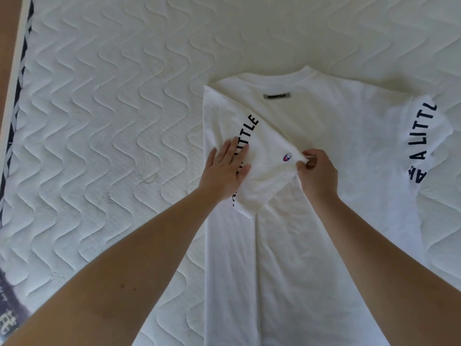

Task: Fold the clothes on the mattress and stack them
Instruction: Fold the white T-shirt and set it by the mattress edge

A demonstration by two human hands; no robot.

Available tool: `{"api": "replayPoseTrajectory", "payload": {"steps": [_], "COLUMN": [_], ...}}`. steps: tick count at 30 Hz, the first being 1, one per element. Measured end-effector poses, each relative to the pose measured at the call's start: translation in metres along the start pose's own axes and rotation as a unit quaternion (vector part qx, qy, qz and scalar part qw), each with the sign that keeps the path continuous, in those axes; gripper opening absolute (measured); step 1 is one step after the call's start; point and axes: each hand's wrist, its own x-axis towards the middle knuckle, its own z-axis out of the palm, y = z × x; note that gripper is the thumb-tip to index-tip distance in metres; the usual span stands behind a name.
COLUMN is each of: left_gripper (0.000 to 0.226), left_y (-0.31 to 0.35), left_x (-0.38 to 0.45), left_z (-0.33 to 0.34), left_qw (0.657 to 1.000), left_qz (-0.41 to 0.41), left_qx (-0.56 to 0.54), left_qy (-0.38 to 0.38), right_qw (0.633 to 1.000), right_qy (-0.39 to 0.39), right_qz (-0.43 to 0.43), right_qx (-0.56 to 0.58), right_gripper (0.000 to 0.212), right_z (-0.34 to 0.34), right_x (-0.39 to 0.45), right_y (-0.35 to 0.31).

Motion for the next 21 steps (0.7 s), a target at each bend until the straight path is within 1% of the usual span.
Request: {"api": "replayPoseTrajectory", "payload": {"steps": [2,4,5,7,9,11,14,16,17,18,21], "left_gripper": [0.055,0.046,0.042,0.041,0.042,0.034,0.024,0.023,0.023,0.024,0.023], "left_y": [-0.005,-0.014,-0.021,-0.037,-0.052,-0.066,-0.082,-0.092,-0.095,-0.097,-0.094], "left_x": [0.012,0.031,0.043,0.072,0.100,0.123,0.148,0.155,0.157,0.158,0.165], "left_z": [-0.015,-0.036,-0.049,-0.074,-0.093,-0.108,-0.126,-0.136,-0.141,-0.145,-0.155], "left_qw": [0.998,0.988,0.983,0.978,0.980,0.986,0.993,0.996,0.996,0.996,0.995], "left_qz": [0.014,0.022,0.008,-0.039,-0.066,-0.078,-0.097,-0.090,-0.084,-0.080,-0.083], "left_qx": [-0.026,-0.035,-0.034,-0.024,0.024,0.063,0.046,0.026,0.022,0.023,0.045], "left_qy": [0.059,0.148,0.180,0.203,0.187,0.134,0.039,0.000,-0.012,-0.018,-0.025], "right_qw": [1.000,1.000,1.000,1.000,1.000,1.000,0.998,0.994,0.992,0.992,0.988], "right_qy": [-0.006,-0.016,-0.017,-0.010,-0.003,0.002,0.011,-0.011,-0.026,-0.037,-0.040], "right_qz": [-0.003,-0.004,-0.002,0.006,0.015,0.027,0.058,0.092,0.104,0.109,0.124], "right_qx": [0.004,0.007,0.008,0.006,0.002,0.008,0.036,0.062,0.062,0.057,0.078], "right_gripper": [0.031,0.038,0.040,0.044,0.045,0.043,0.036,0.022,0.014,0.012,0.017], "right_z": [0.004,0.007,0.009,0.011,0.011,0.009,0.004,0.002,0.001,0.000,-0.002], "right_x": [-0.002,-0.004,-0.005,-0.008,-0.011,-0.013,-0.010,-0.004,-0.002,-0.001,0.002], "right_y": [-0.001,-0.001,-0.002,-0.001,0.000,-0.001,-0.002,-0.002,-0.003,-0.003,-0.002]}}
